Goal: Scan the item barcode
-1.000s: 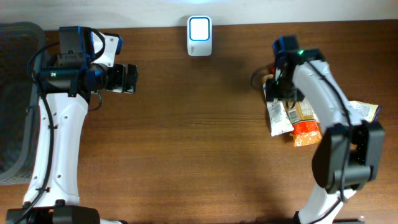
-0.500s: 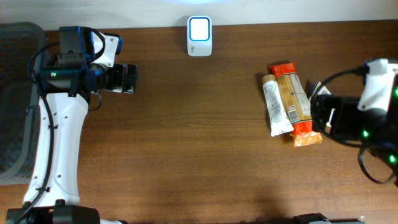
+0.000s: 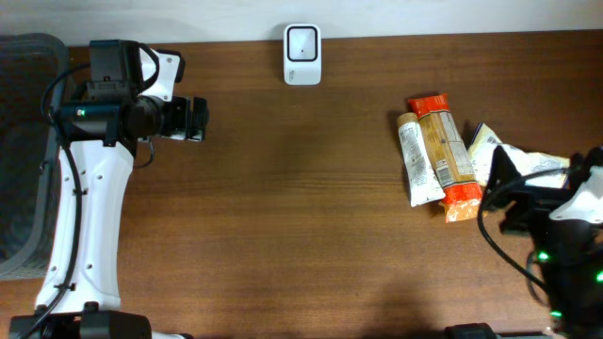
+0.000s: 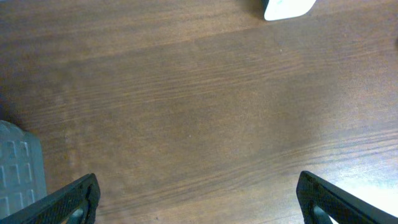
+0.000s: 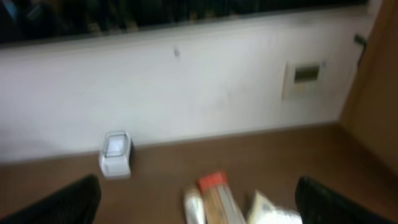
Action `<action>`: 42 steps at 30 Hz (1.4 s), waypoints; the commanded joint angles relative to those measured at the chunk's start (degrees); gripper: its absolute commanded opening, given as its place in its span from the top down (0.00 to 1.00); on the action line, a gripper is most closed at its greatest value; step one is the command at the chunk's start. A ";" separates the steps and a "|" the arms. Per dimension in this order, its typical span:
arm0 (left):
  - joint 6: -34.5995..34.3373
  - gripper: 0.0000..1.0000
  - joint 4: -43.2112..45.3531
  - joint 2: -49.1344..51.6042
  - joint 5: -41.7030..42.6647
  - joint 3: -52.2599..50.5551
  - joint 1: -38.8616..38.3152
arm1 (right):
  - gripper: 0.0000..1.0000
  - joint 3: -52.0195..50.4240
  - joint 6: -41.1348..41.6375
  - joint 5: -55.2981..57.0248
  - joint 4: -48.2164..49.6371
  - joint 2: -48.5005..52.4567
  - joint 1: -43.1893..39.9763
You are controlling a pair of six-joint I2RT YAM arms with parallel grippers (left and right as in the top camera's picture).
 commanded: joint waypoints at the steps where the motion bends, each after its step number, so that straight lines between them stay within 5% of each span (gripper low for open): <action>1: 0.74 0.01 0.02 -0.44 0.24 0.68 0.39 | 0.01 -18.49 -3.08 -6.64 13.35 -8.87 -3.13; 6: 0.74 0.01 0.04 -0.44 0.24 0.68 0.39 | 0.01 -45.88 -3.02 -10.99 37.48 -23.37 -4.09; 11: 0.74 0.01 0.02 -0.44 0.24 0.68 0.39 | 0.01 -59.01 -3.02 -11.15 40.74 -35.50 -4.11; 18: 0.74 0.01 0.02 -0.44 0.24 0.68 0.39 | 0.01 -65.33 -2.86 -13.14 33.90 -35.36 -4.02; 38: 0.74 0.01 0.02 -0.48 0.24 0.68 0.39 | 0.01 -65.33 -2.82 -13.03 34.45 -35.34 -4.00; 42: 0.94 0.01 0.20 -8.98 -2.62 -1.27 0.39 | 0.01 -65.33 -2.82 -13.03 34.45 -35.34 -4.00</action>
